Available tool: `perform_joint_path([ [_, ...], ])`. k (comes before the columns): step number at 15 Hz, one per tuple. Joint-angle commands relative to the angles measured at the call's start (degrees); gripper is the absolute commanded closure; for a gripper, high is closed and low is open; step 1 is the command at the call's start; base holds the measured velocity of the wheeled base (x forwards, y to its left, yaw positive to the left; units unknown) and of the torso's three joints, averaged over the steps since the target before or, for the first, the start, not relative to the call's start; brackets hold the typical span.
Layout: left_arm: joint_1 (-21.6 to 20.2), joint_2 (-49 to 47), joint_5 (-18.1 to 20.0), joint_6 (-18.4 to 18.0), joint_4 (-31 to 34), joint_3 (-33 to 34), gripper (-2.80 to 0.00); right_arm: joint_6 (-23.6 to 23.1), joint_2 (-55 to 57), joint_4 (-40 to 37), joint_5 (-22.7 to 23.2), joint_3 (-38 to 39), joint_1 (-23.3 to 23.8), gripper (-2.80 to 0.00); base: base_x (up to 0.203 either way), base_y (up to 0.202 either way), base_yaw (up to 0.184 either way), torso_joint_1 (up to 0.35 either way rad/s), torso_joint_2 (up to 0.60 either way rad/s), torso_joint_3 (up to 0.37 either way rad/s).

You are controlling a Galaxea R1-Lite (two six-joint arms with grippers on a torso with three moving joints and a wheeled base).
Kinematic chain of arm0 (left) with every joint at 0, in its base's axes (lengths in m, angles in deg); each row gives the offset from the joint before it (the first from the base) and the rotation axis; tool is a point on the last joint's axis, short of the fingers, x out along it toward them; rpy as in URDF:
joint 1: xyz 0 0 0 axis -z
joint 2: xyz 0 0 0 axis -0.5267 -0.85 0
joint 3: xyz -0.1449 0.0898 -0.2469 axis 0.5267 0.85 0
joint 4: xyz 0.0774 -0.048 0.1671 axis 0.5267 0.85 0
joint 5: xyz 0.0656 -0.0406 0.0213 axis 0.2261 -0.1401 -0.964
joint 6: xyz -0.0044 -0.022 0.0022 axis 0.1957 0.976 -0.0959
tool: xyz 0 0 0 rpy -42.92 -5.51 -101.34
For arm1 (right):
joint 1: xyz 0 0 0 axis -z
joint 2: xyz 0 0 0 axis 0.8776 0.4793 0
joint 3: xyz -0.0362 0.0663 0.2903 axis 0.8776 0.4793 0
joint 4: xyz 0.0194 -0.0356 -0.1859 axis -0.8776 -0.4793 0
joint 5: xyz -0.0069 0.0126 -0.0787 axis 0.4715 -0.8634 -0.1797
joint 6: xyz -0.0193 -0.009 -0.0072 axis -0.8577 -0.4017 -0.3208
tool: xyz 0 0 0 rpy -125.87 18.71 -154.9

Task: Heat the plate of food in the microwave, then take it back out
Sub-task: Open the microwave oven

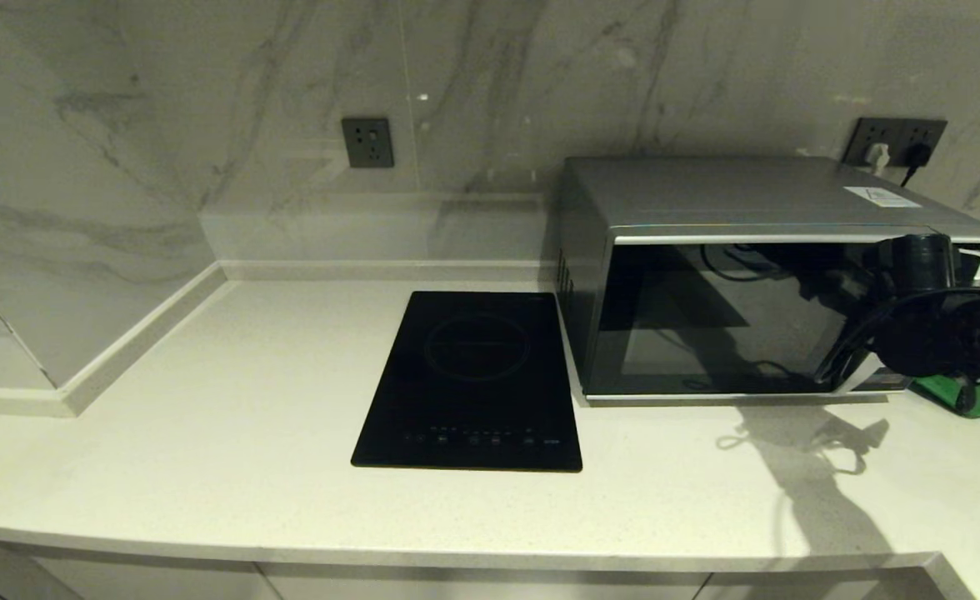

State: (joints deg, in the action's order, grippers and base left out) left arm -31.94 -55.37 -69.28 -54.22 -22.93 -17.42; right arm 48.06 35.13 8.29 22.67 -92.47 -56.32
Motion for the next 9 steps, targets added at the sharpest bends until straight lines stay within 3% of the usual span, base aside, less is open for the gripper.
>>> perform_joint_path([
  [1,-0.02,0.0,-0.01,0.03,-0.05,0.01,0.0,0.05,-6.02,-0.53,-0.34,4.0,-0.04,-2.8,0.0,0.0,0.0,0.0,0.0,0.0],
  [5,-0.02,0.0,-0.01,0.03,-0.05,0.01,0.0,-0.41,-8.99,-2.53,0.38,5.48,-0.48,-2.8,0.0,0.0,0.0,0.0,0.0,0.0],
  [9,-0.02,0.0,-0.01,0.03,-0.05,0.01,0.0,-0.53,-10.17,-4.08,5.97,7.83,-4.81,-2.8,0.0,0.0,0.0,0.0,0.0,0.0],
])
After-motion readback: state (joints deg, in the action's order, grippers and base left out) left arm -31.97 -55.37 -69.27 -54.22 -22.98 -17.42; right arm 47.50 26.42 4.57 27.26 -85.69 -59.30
